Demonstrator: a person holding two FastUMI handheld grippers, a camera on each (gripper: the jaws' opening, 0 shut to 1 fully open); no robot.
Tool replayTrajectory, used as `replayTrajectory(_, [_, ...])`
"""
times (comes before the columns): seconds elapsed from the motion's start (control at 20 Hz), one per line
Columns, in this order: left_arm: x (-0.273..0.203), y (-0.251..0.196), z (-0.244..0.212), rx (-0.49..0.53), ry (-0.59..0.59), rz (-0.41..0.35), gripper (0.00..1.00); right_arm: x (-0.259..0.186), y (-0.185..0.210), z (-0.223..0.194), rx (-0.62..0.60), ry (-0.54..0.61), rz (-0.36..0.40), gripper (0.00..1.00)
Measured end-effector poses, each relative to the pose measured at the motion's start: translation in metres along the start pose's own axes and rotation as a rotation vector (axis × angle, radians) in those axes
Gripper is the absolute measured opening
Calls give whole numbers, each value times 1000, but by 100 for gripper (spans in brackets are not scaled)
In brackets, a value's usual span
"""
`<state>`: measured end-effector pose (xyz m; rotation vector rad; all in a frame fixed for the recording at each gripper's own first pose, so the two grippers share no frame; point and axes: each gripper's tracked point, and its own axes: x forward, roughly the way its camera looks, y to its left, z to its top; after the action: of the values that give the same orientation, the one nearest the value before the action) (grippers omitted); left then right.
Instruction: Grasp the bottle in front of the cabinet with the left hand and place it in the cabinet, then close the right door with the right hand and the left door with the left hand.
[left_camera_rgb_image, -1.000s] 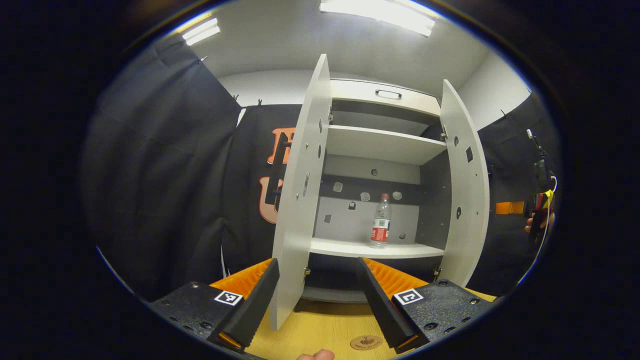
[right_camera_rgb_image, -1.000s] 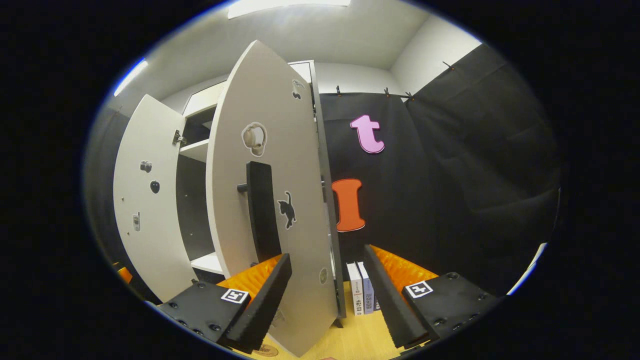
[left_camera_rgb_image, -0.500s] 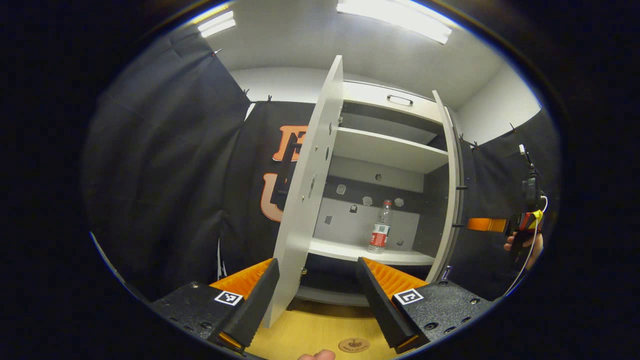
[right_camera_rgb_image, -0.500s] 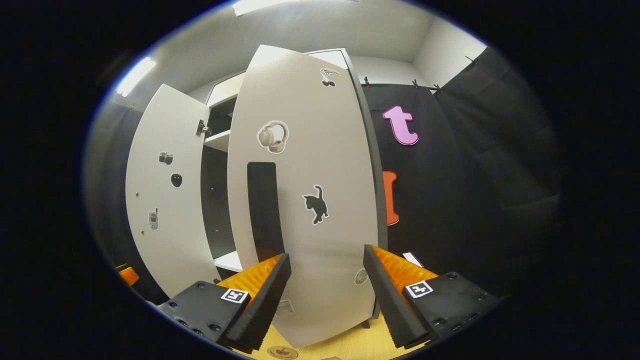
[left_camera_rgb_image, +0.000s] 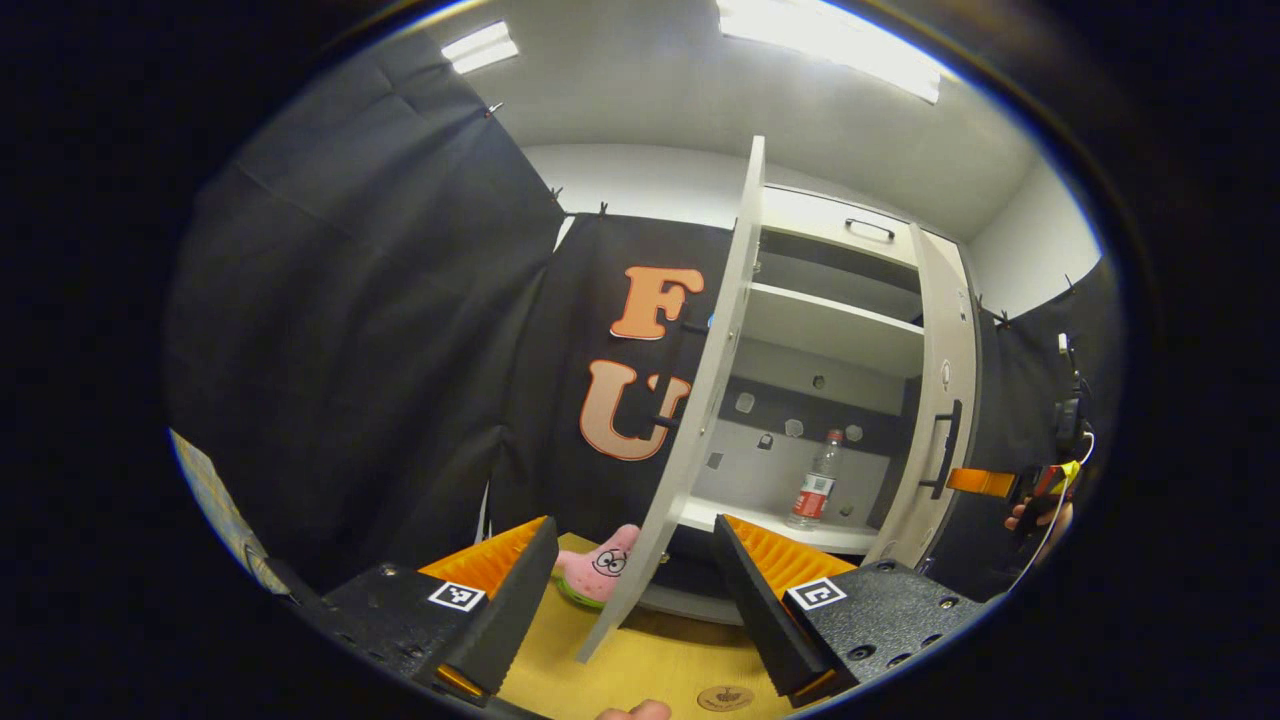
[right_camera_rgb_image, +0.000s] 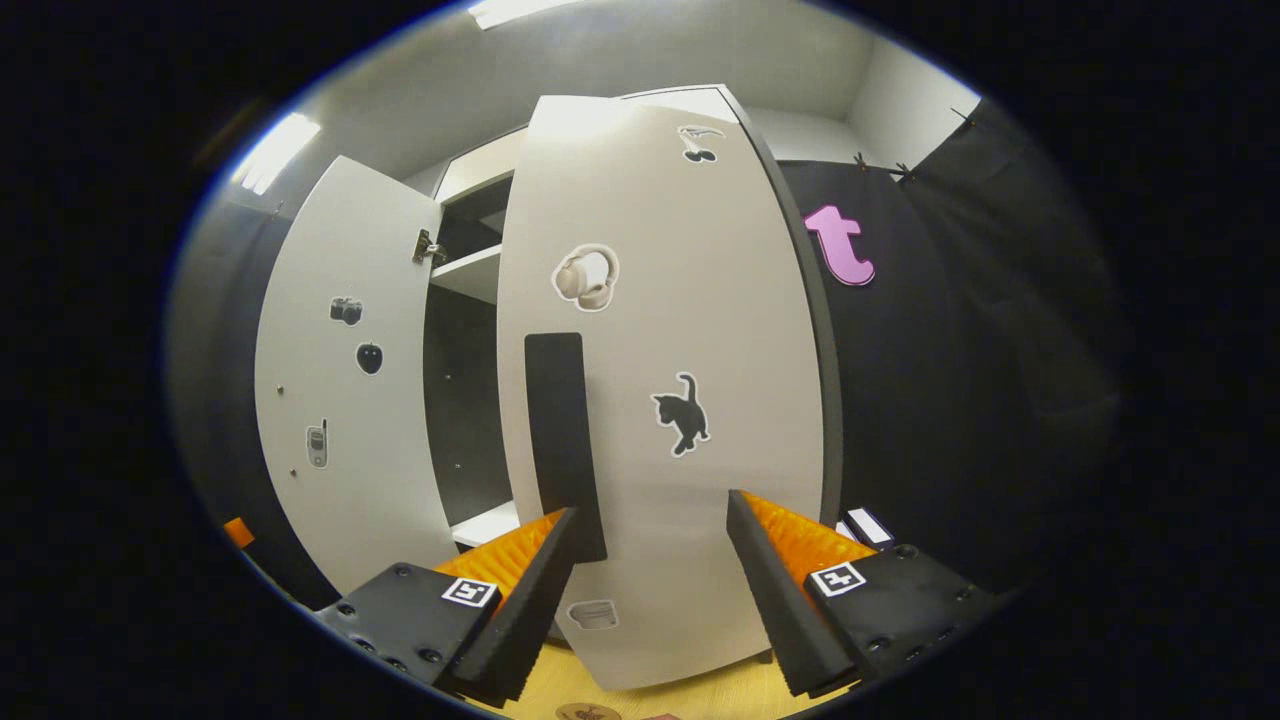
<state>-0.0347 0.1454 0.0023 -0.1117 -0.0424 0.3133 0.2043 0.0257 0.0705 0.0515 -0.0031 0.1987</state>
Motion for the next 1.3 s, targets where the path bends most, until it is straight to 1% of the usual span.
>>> replayTrajectory(0.1, [1,16,3,15,3,27,95,7,1,-3,1,0,-2,97])
replayTrajectory(0.15, [3,25,4,11,12,40,92,12,3,-3,11,-10,-1,97])
replayTrajectory(0.2, [4,36,6,1,16,60,94,18,5,-6,18,-9,-1,97])
replayTrajectory(0.3, [9,54,14,-12,8,94,95,28,7,-8,17,-14,-3,97])
replayTrajectory(0.4, [20,71,20,-3,-7,128,94,39,10,-10,12,-27,-8,97])
replayTrajectory(0.45, [25,76,24,-11,-12,135,92,43,12,-10,15,-32,-15,97])
replayTrajectory(0.55, [42,77,29,-67,-10,113,96,42,13,-10,10,-39,-36,97])
replayTrajectory(0.65, [68,75,37,-111,-24,79,95,37,11,-10,-6,-40,-57,97])
replayTrajectory(0.7, [82,73,41,-117,-31,65,94,35,9,-9,-9,-45,-76,97])
replayTrajectory(0.8, [113,65,45,-100,-40,22,95,22,7,-9,-10,-51,-110,97])
replayTrajectory(0.85, [128,61,48,-85,-51,4,94,11,9,-12,-14,-41,-114,97])
replayTrajectory(0.9, [141,57,51,-72,-62,-9,94,-3,11,-15,-17,-31,-124,97])
replayTrajectory(1.05, [170,39,51,-35,-75,-57,94,-49,9,-25,-15,-26,-187,97])
replayTrajectory(1.1, [176,36,52,-28,-82,-57,94,-63,4,-28,-13,-26,-218,97])
replayTrajectory(1.15, [176,36,64,-32,-126,-55,89,-78,-1,-31,-11,-28,-250,97])
replayTrajectory(1.2, [177,35,69,-28,-144,-54,93,-93,-7,-33,-12,-34,-280,97])
replayTrajectory(1.3, [176,33,65,-1,-139,-51,92,-118,-22,-35,-19,-40,-342,97])
